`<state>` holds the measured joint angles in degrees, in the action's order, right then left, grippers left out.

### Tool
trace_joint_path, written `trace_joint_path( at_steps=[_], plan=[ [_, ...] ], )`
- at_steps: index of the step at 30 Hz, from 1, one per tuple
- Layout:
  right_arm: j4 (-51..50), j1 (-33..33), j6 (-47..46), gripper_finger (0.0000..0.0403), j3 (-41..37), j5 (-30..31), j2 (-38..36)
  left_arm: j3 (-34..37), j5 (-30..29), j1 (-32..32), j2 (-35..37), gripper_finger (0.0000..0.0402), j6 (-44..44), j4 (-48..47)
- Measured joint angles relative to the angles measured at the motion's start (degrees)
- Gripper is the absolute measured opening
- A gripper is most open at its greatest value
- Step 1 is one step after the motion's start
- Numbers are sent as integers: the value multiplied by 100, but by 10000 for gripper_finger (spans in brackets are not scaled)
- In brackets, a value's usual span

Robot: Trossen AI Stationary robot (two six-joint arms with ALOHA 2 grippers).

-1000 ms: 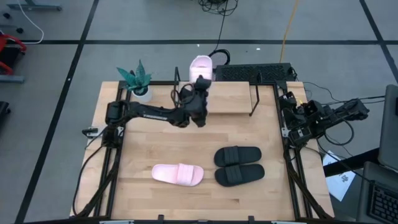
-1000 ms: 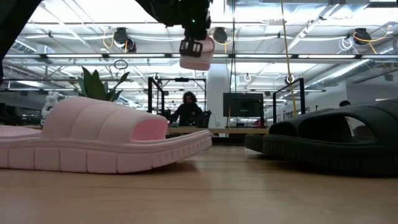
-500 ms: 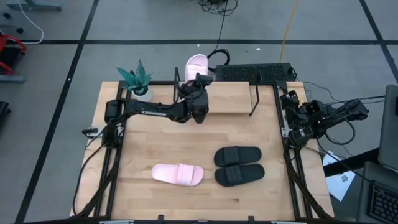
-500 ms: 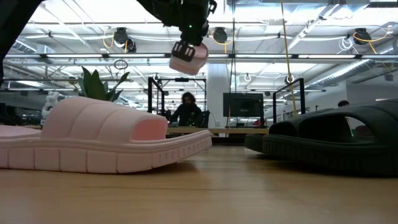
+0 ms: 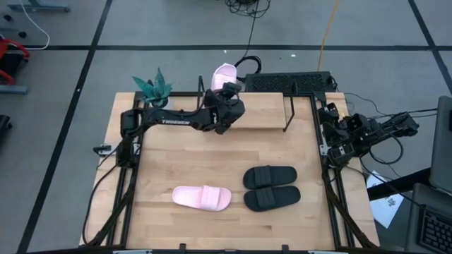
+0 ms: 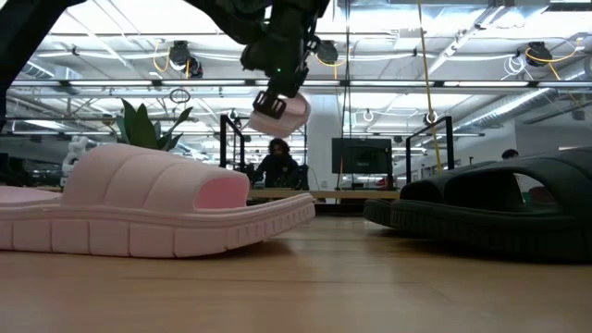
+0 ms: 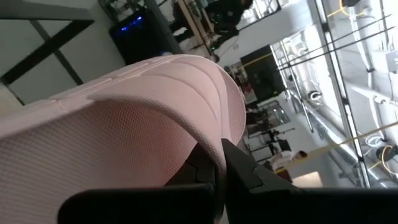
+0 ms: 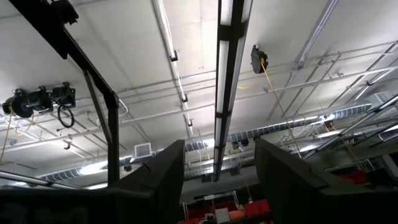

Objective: Pick and place slides into the shelf
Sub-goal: Put the top pink slide on the shelf

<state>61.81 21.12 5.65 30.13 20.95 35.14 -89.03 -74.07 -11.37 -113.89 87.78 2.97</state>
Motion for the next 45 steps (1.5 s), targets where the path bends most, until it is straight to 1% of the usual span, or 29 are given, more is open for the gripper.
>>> trace_joint_path(
  at_steps=[3,8,14,16,20,23,26,32,42,45],
  plan=[
    [1,0,0,185,0,0,0,-2,296,-92,0,0,159,-197],
    [-37,0,0,185,0,2,2,-2,368,-151,-127,0,422,-463],
    [-82,0,0,185,0,13,0,0,513,-235,-431,0,735,-487],
    [-84,0,0,185,0,15,-1,0,643,-290,-442,0,782,-674],
    [-88,-1,0,185,0,24,-16,0,675,-371,-433,0,925,-1053],
    [-81,-2,116,185,0,157,-17,0,809,-372,-434,0,1339,-1190],
    [-85,-2,217,185,-2,313,-17,0,822,-361,-460,0,1859,-1601],
    [-82,-2,254,185,-2,313,-22,4,946,-372,-470,0,2681,-2211],
    [-82,-2,254,185,-2,308,-24,4,1035,-466,-470,0,2824,-2643],
    [-82,-2,254,185,-2,308,-24,4,1210,-502,-470,0,2872,-2753]
  ],
)
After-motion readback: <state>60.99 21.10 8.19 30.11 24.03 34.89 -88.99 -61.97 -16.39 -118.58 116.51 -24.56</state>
